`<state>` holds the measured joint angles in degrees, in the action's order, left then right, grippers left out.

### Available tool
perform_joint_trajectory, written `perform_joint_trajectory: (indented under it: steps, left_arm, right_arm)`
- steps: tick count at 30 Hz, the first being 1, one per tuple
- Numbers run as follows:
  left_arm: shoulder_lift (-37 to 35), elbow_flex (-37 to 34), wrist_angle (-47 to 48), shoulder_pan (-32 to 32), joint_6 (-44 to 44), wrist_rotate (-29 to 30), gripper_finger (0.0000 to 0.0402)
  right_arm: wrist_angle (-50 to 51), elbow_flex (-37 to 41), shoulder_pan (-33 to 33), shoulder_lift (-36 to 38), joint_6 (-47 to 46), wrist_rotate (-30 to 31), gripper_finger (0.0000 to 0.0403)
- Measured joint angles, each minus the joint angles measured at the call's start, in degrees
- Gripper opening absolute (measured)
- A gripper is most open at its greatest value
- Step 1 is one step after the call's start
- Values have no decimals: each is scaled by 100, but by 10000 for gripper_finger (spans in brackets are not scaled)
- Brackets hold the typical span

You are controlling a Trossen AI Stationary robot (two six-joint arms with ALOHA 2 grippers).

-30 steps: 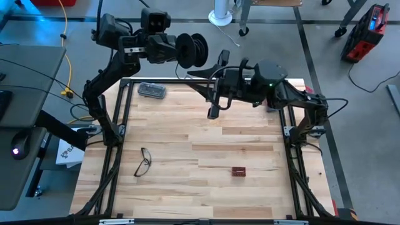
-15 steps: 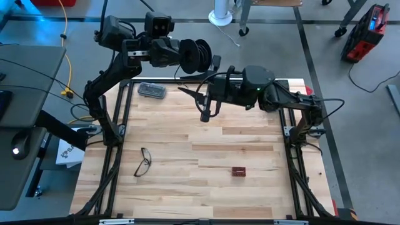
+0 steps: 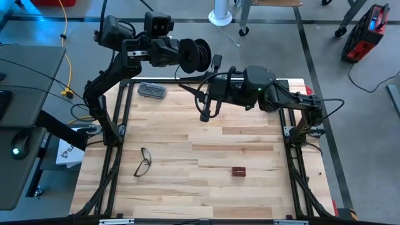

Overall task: Coil cords
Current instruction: Coil the black wire into the spool

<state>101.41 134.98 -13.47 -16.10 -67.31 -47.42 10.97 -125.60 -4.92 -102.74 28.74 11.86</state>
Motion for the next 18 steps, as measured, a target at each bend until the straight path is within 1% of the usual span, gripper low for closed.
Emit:
perform_joint_trajectory:
  steps: [7,11,13,16,18]
  left_arm:
    - [0,0,-13,0,4,2,3]
    - [0,0,-13,0,13,36,3]
    - [0,0,-13,0,44,63,3]
    - [0,0,-13,0,64,127,3]
    - [0,0,-7,-14,286,154,3]
  right_arm:
    - [4,0,-1,0,-174,-2,18]
    - [22,0,-1,0,-164,-10,15]
    - [109,0,-1,0,-57,-114,15]
    - [173,0,-38,0,-137,-136,4]
    - [172,0,-70,6,-208,-135,3]
